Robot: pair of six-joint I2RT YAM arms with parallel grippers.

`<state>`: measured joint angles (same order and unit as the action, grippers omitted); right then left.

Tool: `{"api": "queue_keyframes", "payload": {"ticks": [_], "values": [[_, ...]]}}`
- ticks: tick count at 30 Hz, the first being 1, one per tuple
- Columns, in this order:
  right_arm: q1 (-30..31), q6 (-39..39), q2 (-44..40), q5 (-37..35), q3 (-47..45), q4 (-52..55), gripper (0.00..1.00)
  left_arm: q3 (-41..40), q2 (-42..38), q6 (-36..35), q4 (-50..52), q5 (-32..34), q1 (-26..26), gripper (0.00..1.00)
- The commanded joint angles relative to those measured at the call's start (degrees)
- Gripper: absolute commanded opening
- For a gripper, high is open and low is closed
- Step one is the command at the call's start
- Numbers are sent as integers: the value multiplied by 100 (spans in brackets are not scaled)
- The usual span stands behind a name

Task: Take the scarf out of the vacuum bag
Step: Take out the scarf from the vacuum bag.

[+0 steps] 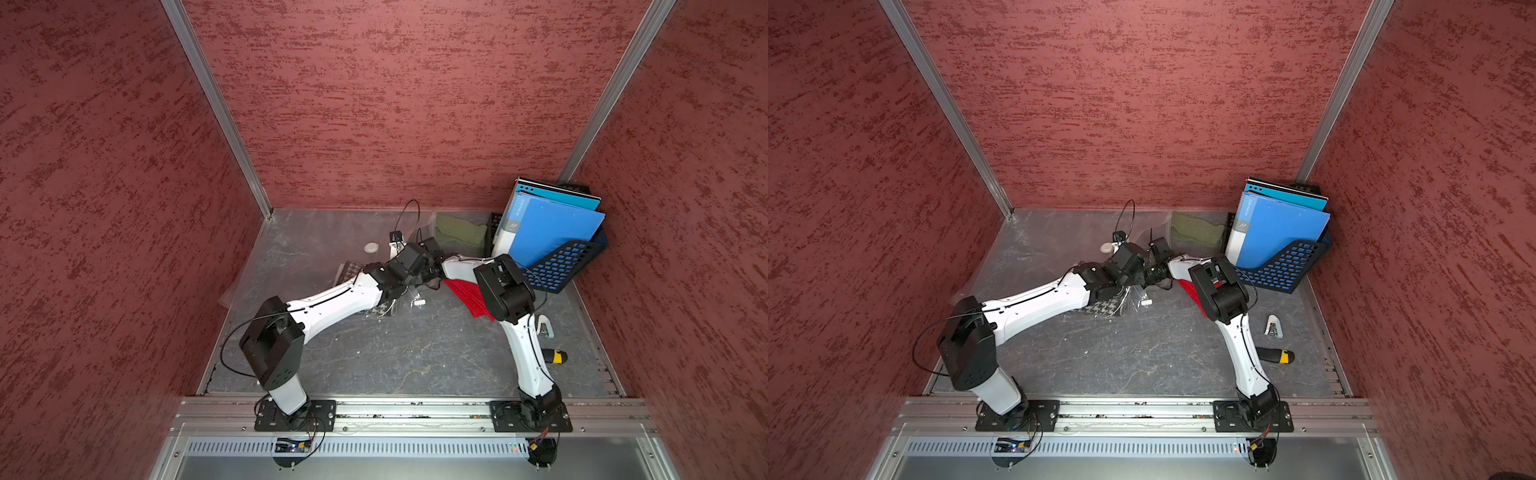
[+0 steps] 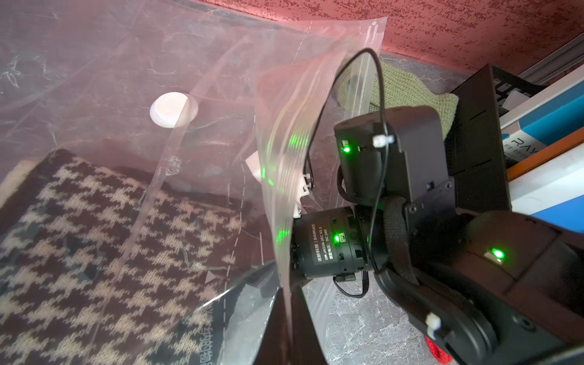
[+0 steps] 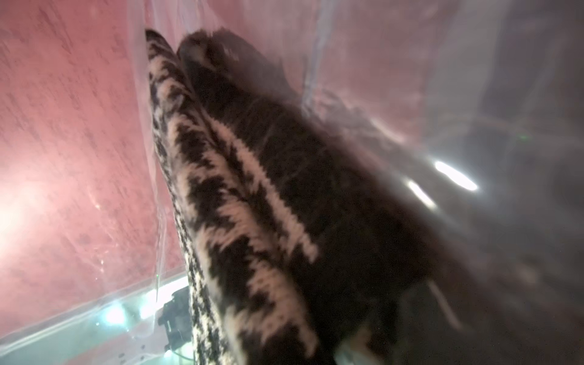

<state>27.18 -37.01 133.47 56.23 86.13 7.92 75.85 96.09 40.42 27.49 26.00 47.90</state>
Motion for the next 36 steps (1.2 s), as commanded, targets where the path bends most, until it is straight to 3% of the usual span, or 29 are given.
{"api": "queue_keyframes", "payload": {"ticks": [1, 4, 10, 14, 18, 21, 27, 36], "values": [[-84, -576, -333, -672, -573, -923, 0, 46, -181, -52, 26, 160, -17, 0], [-173, -1021, -902, -1082, -1064, -1868, 0, 42, -198, -126, 17, 184, 17, 0], [-169, -624, -2049, -2259, -1305, -2062, 0, 82, -181, -122, 43, 195, -25, 0], [-170, 240, -2554, -3565, -948, -665, 0, 107, -174, -131, 73, 245, -34, 0], [-179, 1169, -2499, -4906, 25, 1711, 0, 102, -181, -163, 64, 273, -60, 0], [-193, 1499, -2517, -5631, 323, 2842, 0, 88, -195, -166, 32, 262, -122, 0], [-195, 1573, -2932, -6666, 80, 3808, 0, 49, -202, -208, -76, 238, -220, 0], [-234, 1662, -3788, -7379, -148, 4788, 0, 102, -55, -386, -277, 238, -249, 0]]}}
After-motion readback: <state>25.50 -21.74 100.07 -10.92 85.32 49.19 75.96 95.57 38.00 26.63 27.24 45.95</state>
